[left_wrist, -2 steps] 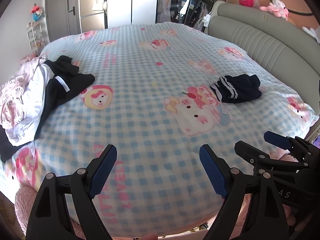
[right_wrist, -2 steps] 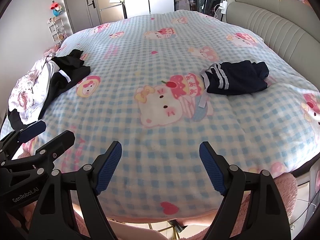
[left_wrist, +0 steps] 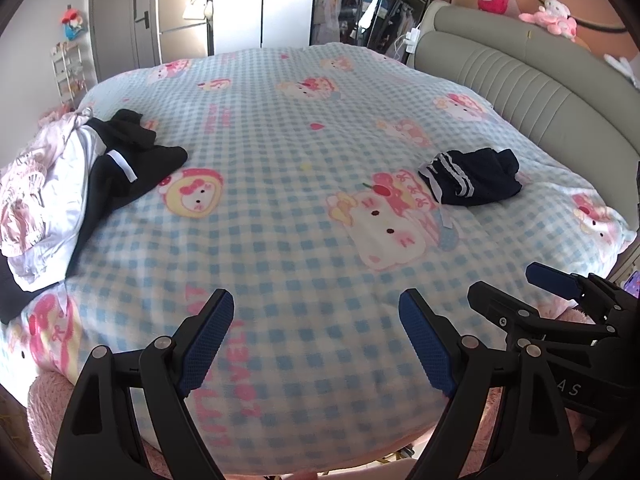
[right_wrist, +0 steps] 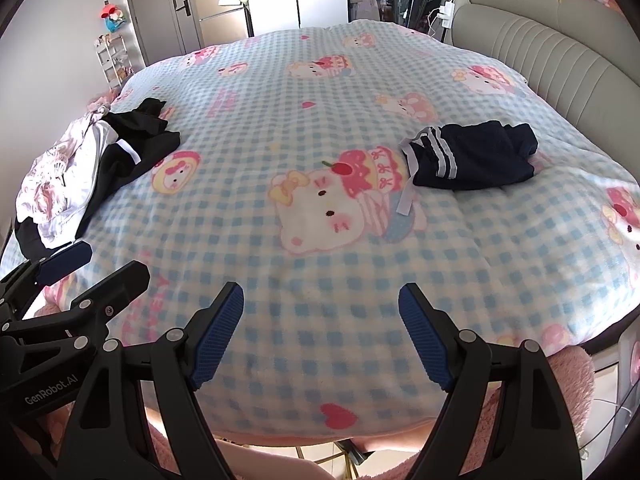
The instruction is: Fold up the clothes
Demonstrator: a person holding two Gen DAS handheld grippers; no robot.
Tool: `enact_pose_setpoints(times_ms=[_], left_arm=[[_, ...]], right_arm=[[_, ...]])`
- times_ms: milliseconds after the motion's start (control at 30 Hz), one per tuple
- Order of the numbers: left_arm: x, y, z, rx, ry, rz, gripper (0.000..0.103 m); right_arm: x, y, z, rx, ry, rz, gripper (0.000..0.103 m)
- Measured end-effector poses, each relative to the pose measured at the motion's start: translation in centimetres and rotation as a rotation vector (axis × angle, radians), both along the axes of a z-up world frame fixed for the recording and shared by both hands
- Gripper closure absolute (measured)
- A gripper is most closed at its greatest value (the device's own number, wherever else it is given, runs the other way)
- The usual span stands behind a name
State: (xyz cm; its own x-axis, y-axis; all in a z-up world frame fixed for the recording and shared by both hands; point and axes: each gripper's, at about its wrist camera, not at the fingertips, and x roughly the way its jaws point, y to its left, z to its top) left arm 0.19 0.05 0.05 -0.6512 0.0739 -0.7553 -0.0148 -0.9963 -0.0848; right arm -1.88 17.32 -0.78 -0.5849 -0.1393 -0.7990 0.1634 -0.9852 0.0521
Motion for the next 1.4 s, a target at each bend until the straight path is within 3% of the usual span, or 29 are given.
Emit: enact_pose_setpoints(times_ms=[67,267,467,700,867,1033,1133,1267,1300,1333,1367,1400], left_arm=[[0.4,0.2,-0.2,-0.005,0.005,-0.003,0.016],[-0.6,-1.6,-1.1,0.087,-0.040,-0.026,0.017],[0.8,-6.8,-0.2,0.076,0.034,0.084,0.017],[3.0,-20.0,-1.3,0.085,0.064,0.371,0.017],[4.2,-31.7,-3.2,0.166,0.104,0.599,0.017],[3.3,-41.2,-5.4,0.286,0.159,0.708,0.017],[2.1,-44.5,-7.2,0.349,0.170,0.757,0.017],[0.0,-47.7,-9.0,0.341,0.169,0.791,0.019],[-0.6,-48.3,-9.4,0.340,0.161,0.791,0.019],[-1.1,-48.8,-9.8,0.330,0.152,0.786,0.024],[-1.7,-49.4,-10.1,0.320,0.143,0.781,0.029],[-2.1,-49.5,-10.4,0.309,0.136,0.775,0.032]], right_arm=[[0.0,-0.2,0.1,-0.003,-0.002,0.001,0.022],[-0.1,-0.2,-0.2,-0.041,-0.014,0.025,0.022],[-1.3,-4.8,0.9,-0.031,0.038,0.208,0.020],[-4.6,-17.5,2.4,-0.020,0.095,0.461,0.020],[-6.6,-28.8,2.5,-0.035,0.122,0.615,0.020],[-8.7,-39.7,1.5,-0.025,0.121,0.729,0.020],[-10.6,-44.5,1.0,-0.032,0.119,0.746,0.020],[-13.2,-50.5,-0.4,-0.022,0.124,0.743,0.020],[-13.8,-51.7,-0.9,-0.014,0.119,0.743,0.027],[-14.4,-53.1,-1.6,0.002,0.105,0.749,0.041],[-14.9,-54.0,-2.2,0.005,0.083,0.759,0.045],[-15.0,-54.6,-2.5,-0.010,0.062,0.776,0.059]])
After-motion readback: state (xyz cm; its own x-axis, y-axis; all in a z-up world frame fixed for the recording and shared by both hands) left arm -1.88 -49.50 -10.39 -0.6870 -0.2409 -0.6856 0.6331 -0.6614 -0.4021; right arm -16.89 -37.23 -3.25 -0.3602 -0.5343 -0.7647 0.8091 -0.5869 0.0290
